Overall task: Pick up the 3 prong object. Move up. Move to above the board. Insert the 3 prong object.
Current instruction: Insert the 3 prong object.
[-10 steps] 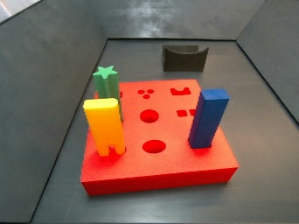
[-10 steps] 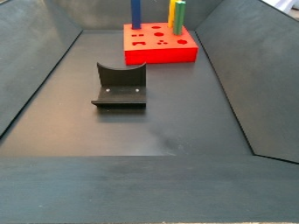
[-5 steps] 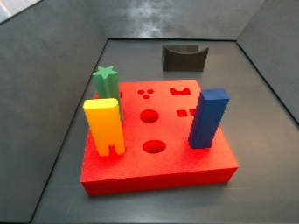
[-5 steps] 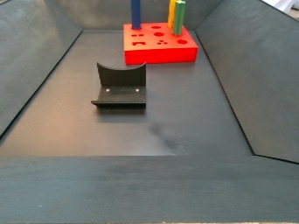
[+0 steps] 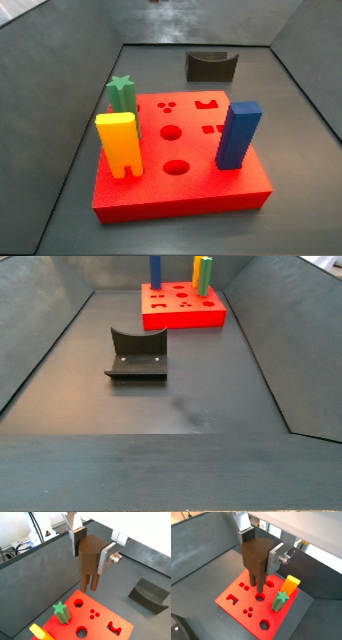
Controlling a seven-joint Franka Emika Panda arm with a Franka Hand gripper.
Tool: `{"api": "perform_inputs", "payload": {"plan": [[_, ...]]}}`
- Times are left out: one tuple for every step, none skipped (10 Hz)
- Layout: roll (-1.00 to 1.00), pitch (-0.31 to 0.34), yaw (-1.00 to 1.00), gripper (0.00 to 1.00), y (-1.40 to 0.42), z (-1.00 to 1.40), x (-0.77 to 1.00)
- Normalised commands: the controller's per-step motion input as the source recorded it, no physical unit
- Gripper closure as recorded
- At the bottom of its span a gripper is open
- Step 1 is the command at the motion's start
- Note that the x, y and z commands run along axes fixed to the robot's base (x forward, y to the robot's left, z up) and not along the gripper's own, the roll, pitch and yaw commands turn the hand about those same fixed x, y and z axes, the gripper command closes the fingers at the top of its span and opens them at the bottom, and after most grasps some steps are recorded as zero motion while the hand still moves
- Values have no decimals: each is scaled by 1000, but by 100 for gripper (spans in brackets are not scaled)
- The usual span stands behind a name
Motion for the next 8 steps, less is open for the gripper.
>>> {"api": "perform_inputs", "payload": {"plan": [[140,-131,94,100,77,-726,0],[156,-151,114,100,86,-780,0],[150,-159,149,100,120,-760,0],[143,-144,157,100,137,-777,29],[136,-154,160,100,117,-766,31],[104,-149,123,100,86,-694,100],[110,-133,74,100,54,-643,120],[107,-144,74,100,9,-651,169]]}}
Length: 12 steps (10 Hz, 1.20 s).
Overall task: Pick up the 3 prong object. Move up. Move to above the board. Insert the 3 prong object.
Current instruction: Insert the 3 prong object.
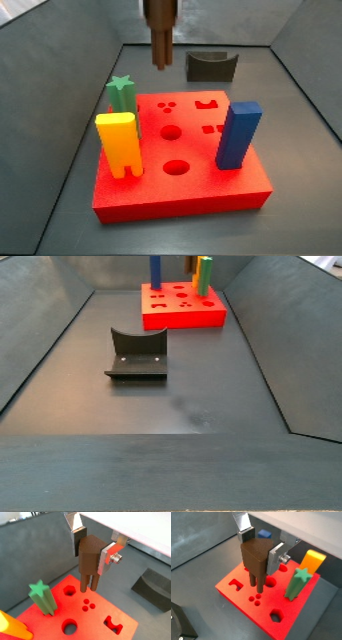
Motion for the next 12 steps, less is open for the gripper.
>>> {"api": "perform_inputs", "payload": {"plan": [[111,-116,80,100,23,-651,234],[133,-87,89,100,34,-654,234],[151,-90,106,100,49,-660,186],[176,-76,120,100,54,-617,91],[9,0,0,100,0,0,0],[90,-13,0,100,0,-334,0],[94,-36,3,100,0,-337,0],[24,-14,3,100,0,-197,0],[51,-81,54,100,-26,-360,-34],[20,-106,140,100,-60,-380,0],[6,-107,171,100,-80,-351,0],[4,-76,229,100,-114,-314,0]]}}
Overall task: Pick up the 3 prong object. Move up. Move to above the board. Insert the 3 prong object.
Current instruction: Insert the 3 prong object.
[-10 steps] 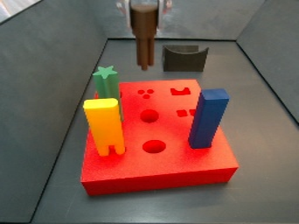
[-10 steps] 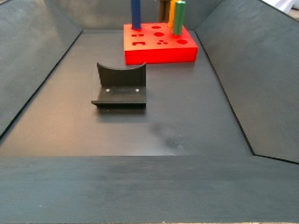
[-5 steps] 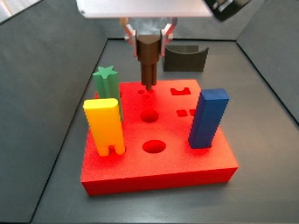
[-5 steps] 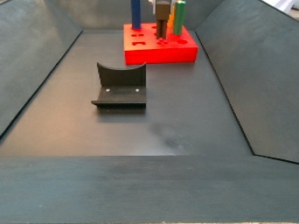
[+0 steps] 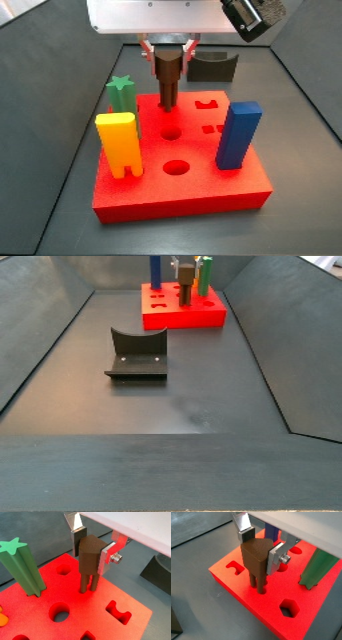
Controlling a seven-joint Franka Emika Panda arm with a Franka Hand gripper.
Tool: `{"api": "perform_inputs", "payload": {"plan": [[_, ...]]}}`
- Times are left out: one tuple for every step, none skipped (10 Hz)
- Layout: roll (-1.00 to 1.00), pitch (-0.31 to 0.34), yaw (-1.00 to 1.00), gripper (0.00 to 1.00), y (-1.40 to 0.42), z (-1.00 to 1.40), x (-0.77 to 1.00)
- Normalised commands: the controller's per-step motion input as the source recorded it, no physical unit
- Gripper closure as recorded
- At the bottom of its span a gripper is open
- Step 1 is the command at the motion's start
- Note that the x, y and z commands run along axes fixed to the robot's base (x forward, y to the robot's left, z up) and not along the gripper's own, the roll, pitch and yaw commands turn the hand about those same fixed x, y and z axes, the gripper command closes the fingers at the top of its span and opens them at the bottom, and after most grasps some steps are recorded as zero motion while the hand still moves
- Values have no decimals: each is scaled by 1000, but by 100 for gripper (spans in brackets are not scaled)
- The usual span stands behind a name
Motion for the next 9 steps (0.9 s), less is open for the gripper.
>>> {"api": "perform_inputs", "payload": {"plan": [[14,-54,260,100,-97,-326,0],[59,-50,431,100,-23,-391,0],[103,-51,494,100,0,-466,0],[113,-96,454,100,0,-534,0],[99,-97,323,100,0,-580,9],[80,-81,180,100,-3,-471,0],[7,0,0,100,0,0,0],[54,0,0,100,46,0,0],[0,0,0,100,0,0,0]]}}
